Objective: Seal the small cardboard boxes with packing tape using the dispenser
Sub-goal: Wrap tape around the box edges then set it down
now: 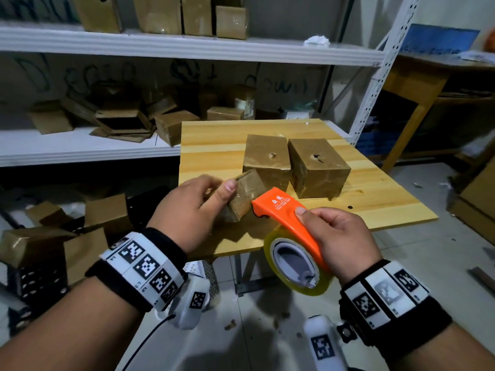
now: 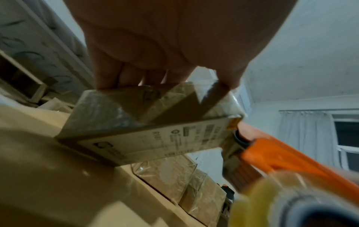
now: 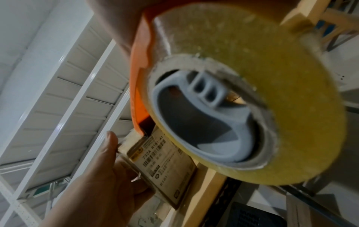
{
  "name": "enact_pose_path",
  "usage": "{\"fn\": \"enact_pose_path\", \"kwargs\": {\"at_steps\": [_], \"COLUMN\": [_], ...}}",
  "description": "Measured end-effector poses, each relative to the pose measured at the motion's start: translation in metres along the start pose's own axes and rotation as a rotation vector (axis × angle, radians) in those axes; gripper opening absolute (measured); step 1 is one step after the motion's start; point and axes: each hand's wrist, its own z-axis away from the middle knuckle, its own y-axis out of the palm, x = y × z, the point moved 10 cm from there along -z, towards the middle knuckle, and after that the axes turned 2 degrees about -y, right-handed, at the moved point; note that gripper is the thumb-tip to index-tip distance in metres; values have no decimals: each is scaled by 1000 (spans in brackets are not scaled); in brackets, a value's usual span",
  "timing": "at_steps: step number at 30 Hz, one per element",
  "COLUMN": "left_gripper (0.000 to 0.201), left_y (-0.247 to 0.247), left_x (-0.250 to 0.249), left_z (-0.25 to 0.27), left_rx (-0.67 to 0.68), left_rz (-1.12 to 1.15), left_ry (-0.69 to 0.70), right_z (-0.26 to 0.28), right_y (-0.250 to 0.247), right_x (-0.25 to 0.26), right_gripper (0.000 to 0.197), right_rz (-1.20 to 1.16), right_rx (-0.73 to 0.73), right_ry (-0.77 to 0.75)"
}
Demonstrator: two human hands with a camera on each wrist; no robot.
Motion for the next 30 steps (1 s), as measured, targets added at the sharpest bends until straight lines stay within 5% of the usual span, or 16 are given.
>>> {"fn": "enact_pose_path", "kwargs": {"at_steps": [3,5,9,12,16,30], "left_gripper": [50,57,111,91,69,71], "left_y": [-17,-19,-7,-14,-16,-9], "left_x": [-20,-20,-17,-12,5,13], "left_z": [7,8,8,6,4,3], "left_rx": [-139,-152,-10,-107,-169,-146], "left_rz": [53,60,0,5,283,504], "left_ry": [139,156,156,153,56,13], "right_z": [-4,-6,-8,-9,-8,4], "right_y": [4,7,8,10,11,9], "right_x": [8,12,21,29,43,36], "right_gripper": [32,33,33,33,31,28], "right_rz": [-33,-41,-51,-63,-76,-129], "right_rx": [-2,-1,-5,11,20,33], "right_ry": [-17,-27,-49,-61,-117,-131]}}
